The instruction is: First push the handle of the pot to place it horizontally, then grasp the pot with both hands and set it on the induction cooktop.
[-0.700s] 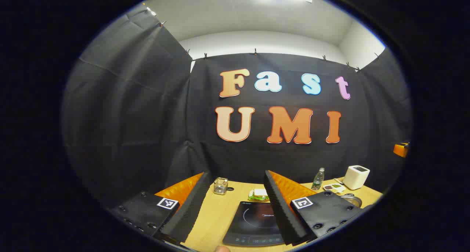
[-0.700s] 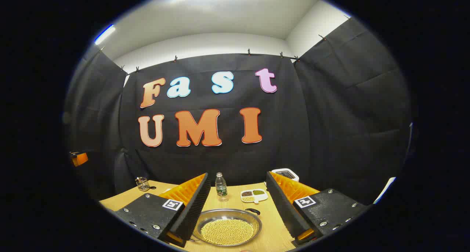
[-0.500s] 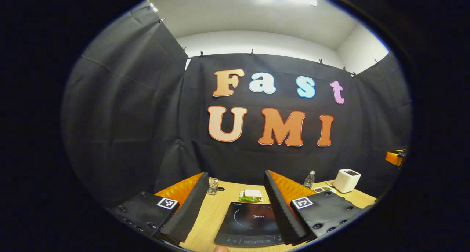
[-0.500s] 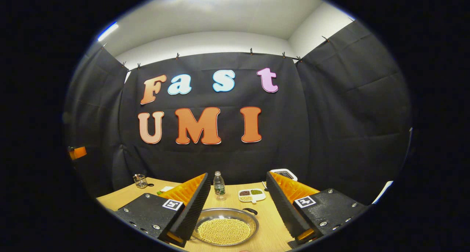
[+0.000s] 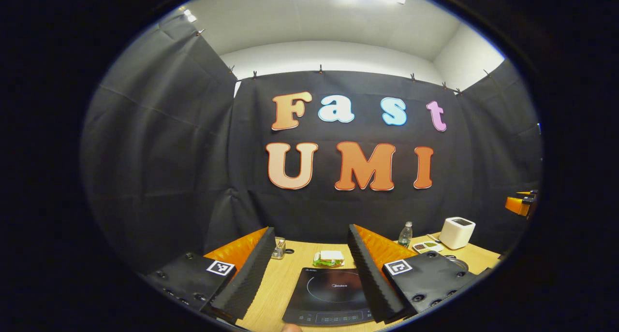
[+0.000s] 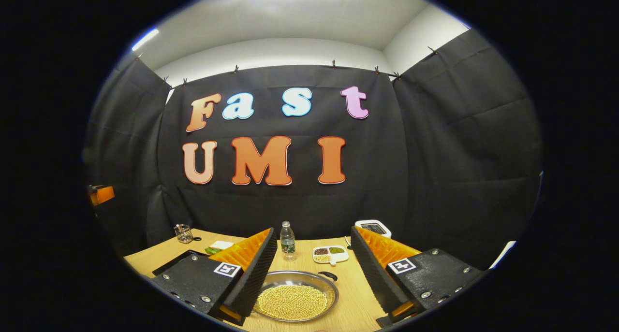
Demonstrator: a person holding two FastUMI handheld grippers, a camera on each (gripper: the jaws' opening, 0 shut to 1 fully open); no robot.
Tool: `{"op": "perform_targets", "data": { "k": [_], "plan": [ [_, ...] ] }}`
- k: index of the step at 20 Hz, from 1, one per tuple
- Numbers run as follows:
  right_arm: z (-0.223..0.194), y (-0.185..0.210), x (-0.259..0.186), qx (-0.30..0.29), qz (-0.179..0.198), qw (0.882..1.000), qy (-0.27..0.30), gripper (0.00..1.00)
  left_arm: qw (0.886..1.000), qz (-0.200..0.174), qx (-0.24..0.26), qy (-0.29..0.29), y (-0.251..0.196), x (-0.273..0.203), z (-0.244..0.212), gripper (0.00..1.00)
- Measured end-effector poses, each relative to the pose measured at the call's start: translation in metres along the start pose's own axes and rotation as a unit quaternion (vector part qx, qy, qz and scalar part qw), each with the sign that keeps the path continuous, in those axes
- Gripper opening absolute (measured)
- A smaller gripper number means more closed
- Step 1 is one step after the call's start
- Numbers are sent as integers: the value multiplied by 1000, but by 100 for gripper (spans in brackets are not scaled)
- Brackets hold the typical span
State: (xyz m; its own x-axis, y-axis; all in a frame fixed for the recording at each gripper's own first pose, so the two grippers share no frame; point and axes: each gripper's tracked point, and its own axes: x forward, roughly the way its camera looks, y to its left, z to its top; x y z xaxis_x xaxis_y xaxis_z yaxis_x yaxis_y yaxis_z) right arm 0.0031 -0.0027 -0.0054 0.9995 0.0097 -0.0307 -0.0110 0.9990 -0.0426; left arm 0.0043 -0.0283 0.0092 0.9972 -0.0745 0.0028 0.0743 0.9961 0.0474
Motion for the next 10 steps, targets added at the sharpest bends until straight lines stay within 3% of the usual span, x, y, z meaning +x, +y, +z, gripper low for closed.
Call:
{"op": "perform_targets", "data": {
  "k": [8,10],
  "plan": [
    [-23,5,1,7,6,1000,30,95,1000,-13,1,0,-13,-2,2,97],
    [-33,11,0,9,14,999,42,88,1000,-12,0,0,-14,-3,2,97]
  ]
}}
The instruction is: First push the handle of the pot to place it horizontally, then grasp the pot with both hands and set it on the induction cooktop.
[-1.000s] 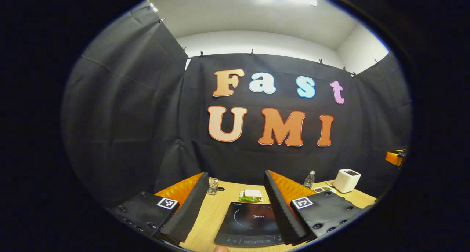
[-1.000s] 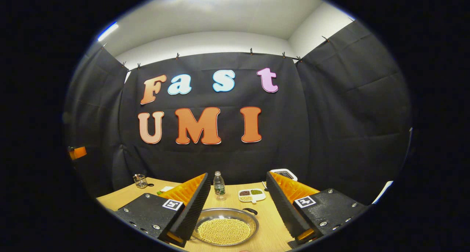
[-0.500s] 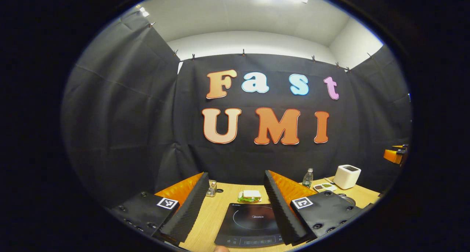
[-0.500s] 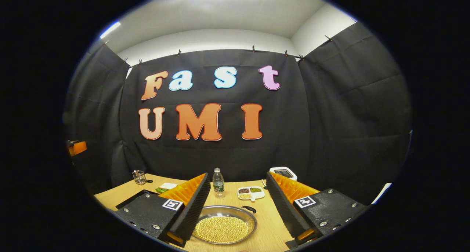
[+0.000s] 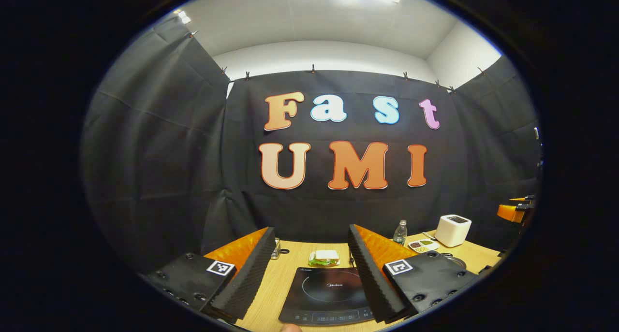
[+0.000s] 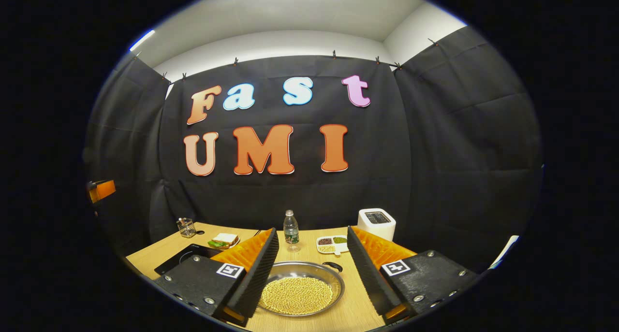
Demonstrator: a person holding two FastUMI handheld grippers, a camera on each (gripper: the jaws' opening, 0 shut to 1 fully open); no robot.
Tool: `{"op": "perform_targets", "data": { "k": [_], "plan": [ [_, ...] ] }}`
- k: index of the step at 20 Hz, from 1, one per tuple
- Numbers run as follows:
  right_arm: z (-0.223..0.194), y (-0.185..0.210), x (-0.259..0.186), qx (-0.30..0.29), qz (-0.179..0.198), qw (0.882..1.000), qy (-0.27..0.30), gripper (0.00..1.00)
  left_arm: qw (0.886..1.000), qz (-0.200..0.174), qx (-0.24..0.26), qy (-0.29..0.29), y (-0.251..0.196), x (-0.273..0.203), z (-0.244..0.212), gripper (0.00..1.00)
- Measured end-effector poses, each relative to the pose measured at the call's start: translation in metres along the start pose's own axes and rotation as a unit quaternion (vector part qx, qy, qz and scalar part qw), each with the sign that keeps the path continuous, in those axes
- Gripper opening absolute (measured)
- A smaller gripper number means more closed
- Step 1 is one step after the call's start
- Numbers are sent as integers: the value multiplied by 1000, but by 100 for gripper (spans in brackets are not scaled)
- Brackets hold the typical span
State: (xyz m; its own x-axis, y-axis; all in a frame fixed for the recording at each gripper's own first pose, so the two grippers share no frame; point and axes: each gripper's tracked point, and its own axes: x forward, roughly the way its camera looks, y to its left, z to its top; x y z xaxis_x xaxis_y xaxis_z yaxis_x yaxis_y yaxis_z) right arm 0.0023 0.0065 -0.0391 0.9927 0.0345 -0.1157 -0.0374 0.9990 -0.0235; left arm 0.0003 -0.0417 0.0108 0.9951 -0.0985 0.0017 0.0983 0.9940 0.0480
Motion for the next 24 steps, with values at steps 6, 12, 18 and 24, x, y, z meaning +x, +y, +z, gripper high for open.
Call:
{"op": "perform_targets", "data": {
  "k": [6,12,18,24],
  "plan": [
    [-39,21,0,1,38,998,44,55,1000,-1,0,2,0,-3,-1,97],
    [-80,41,0,-1,63,994,88,34,1000,1,1,5,0,-3,-5,97],
    [-124,59,-8,-15,85,987,135,19,1000,4,-1,14,3,-2,-14,97],
    [-165,78,-18,-26,112,976,184,8,1000,5,-2,21,4,-2,-21,97]
  ]
}}
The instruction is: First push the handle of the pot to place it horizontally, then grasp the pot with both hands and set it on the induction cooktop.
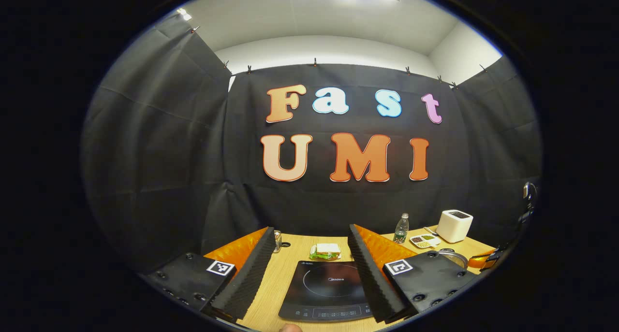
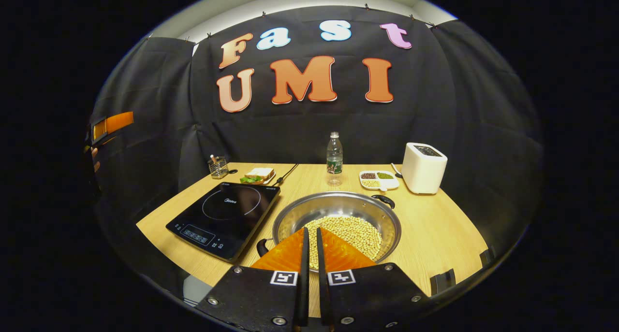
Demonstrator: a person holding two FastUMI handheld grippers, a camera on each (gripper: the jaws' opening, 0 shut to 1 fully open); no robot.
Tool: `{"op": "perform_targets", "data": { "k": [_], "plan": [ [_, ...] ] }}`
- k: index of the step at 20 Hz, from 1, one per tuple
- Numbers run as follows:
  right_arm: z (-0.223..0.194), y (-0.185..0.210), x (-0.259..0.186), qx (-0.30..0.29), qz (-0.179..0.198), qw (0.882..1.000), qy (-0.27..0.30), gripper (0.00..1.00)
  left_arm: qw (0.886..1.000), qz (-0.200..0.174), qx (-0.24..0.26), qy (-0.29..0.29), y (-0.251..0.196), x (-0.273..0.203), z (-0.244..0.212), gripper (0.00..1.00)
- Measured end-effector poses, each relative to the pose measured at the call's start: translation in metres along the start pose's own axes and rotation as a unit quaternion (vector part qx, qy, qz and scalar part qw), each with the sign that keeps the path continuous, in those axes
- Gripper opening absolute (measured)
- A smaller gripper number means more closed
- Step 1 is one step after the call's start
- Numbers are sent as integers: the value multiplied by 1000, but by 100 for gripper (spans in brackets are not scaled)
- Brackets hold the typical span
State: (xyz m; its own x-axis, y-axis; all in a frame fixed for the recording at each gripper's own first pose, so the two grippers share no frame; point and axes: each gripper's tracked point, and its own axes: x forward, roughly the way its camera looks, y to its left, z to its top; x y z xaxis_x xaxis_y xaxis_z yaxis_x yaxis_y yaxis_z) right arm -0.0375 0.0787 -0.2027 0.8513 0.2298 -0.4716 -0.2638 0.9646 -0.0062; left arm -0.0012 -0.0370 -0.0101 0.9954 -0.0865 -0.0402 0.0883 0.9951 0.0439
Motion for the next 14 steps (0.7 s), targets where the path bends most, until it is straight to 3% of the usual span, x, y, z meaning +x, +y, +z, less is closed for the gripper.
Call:
{"op": "perform_targets", "data": {
  "k": [14],
  "plan": [
    [-80,43,18,-13,53,994,96,9,1000,-1,1,8,-5,0,-11,97]
  ]
}}
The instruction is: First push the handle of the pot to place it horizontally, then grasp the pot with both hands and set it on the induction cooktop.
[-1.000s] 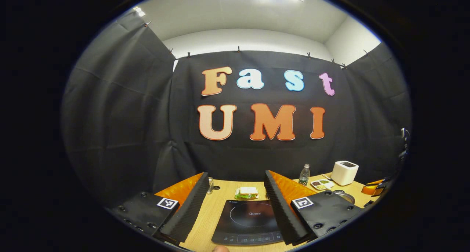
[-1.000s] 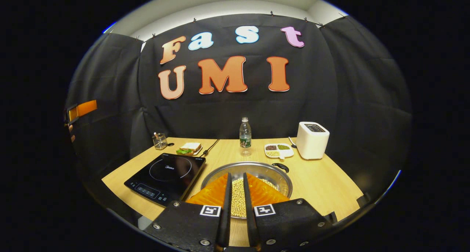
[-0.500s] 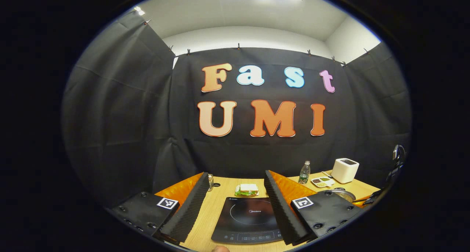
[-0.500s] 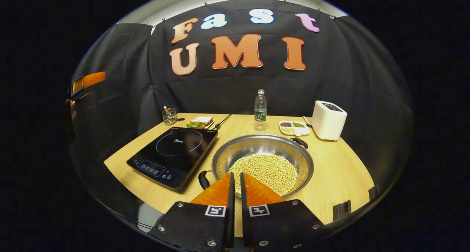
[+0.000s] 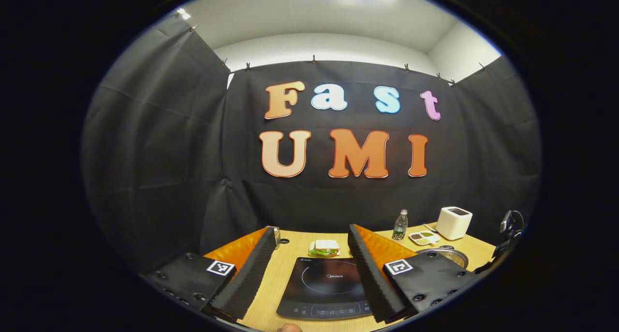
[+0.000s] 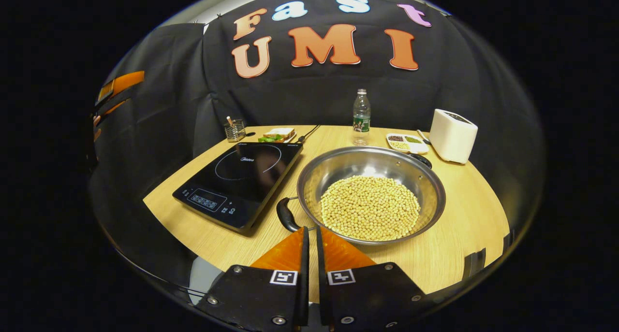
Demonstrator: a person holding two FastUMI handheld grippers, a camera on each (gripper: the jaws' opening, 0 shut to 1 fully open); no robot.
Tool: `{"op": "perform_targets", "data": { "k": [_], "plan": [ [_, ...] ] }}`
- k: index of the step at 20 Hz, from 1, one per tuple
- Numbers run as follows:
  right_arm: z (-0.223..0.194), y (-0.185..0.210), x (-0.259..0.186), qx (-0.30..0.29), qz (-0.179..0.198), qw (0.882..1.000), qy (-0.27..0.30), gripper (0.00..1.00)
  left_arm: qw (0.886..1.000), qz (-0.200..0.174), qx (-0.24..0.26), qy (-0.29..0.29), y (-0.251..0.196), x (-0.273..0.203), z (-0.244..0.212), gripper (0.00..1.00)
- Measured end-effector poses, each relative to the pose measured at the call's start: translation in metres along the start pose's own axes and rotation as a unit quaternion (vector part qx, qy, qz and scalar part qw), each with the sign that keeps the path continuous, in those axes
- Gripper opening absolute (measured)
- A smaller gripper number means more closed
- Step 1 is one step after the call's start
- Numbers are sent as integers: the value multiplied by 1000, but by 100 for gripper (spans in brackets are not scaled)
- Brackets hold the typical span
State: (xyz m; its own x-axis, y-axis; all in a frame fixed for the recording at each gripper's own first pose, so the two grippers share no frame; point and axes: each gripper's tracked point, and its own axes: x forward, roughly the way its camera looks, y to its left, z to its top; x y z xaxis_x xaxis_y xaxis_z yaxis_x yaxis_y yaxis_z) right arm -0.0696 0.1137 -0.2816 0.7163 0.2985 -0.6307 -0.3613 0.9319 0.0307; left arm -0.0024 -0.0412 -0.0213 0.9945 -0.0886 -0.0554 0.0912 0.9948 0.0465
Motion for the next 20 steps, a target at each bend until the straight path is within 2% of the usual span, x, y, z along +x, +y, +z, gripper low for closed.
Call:
{"op": "perform_targets", "data": {
  "k": [8,14,20],
  "plan": [
    [-30,12,21,-8,13,999,48,9,1000,2,3,13,2,6,-11,97],
    [-29,22,37,-7,19,998,52,9,1000,6,5,22,6,9,-18,97],
    [-26,30,48,49,30,997,53,8,999,13,1,30,14,13,-25,97]
  ]
}}
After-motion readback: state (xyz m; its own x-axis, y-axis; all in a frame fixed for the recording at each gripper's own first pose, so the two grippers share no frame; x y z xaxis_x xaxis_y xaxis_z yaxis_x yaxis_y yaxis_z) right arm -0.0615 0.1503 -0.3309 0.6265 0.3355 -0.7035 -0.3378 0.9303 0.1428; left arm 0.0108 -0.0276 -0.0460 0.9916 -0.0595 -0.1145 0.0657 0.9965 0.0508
